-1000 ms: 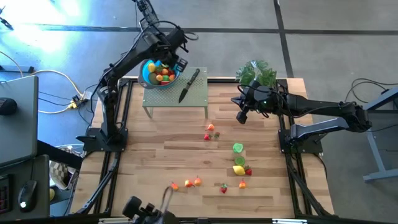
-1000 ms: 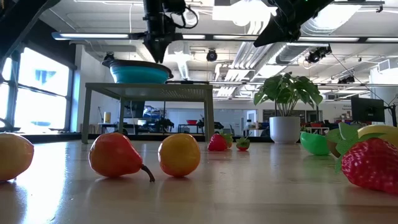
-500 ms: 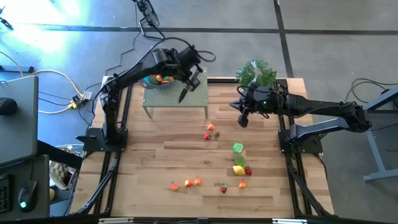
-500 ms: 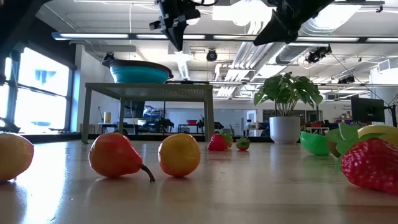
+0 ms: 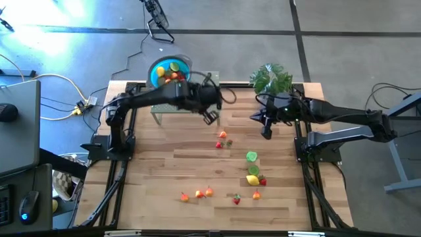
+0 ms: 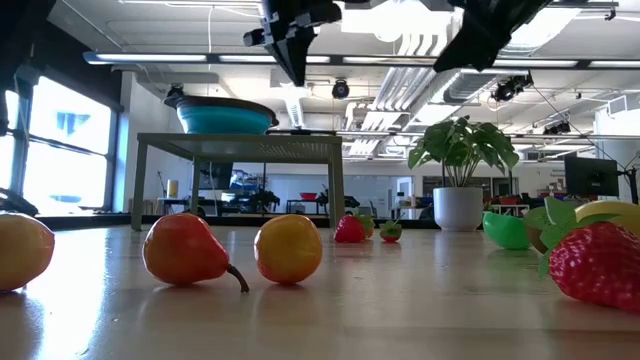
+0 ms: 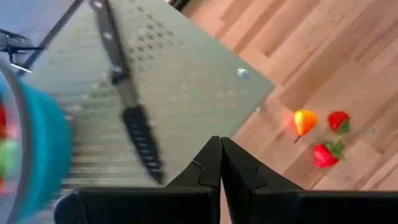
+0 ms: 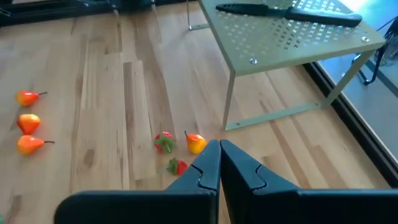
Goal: Pick & Place Fruit
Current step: Put the orange pear into the strainer bowl on the shelf
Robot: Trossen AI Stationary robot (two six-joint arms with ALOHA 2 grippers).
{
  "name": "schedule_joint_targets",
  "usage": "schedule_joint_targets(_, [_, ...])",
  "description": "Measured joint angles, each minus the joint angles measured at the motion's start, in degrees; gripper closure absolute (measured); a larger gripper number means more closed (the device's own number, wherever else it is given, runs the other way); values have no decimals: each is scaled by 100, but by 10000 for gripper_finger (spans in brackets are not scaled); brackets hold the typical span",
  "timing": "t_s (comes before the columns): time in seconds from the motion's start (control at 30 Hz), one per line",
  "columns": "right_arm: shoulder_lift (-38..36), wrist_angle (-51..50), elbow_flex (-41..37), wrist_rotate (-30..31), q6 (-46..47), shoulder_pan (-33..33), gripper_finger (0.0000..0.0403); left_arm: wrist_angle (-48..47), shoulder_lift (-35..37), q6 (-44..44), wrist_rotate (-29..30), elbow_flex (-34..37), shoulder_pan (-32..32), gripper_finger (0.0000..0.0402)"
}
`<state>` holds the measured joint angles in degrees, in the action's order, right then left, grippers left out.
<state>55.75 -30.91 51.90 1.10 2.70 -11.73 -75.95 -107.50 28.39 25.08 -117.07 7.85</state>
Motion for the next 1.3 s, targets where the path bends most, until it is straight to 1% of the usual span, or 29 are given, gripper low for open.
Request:
schedule_joint_targets(0.17, [-300,-75,0,5,0,-1,400,832,78,628,-13,1046,-560,401])
schedule_joint_targets(0.3, [-442,-146,0,-5,21,-1,400,1417,276,1197,-260,1829,-1009,401])
schedule_joint_targets(0.43, [-464,-184,0,-1,54,0,400,1521,401,1837,-331,2368,-1489,401])
schedule_joint_targets(0.5, [-452,-165,-2,7,67,0,400,1382,515,2150,-341,2576,-1721,401])
schedule_joint_targets(0.57, [-432,-122,-2,10,91,0,400,1480,585,2442,-346,2679,-1953,401])
schedule_joint_targets(0.63, [-388,-52,-2,39,212,0,400,1299,695,2719,-341,2819,-2189,401])
schedule_joint_targets(0.73, [-365,35,-2,60,438,-4,400,1438,826,3142,-253,2941,-2537,401])
schedule_joint_targets(0.77, [-367,95,-2,66,487,-4,400,1285,870,3289,-218,2989,-2667,401])
schedule_joint_targets(0.9, [-367,293,-2,106,647,-3,400,1227,931,3758,-166,2992,-3179,401])
schedule_joint_targets(0.93, [-367,356,-2,153,693,-1,400,1171,955,3828,-168,3003,-3308,401])
schedule_joint_targets(1.0, [-367,378,-2,220,805,-2,400,1377,968,3978,-157,2977,-3544,401])
schedule_joint_targets(1.07, [-367,416,-2,261,884,-2,400,1302,963,4096,-157,2993,-3791,401])
schedule_joint_targets(1.3, [-367,471,-2,344,954,0,400,1480,961,4231,-254,2992,-4592,401])
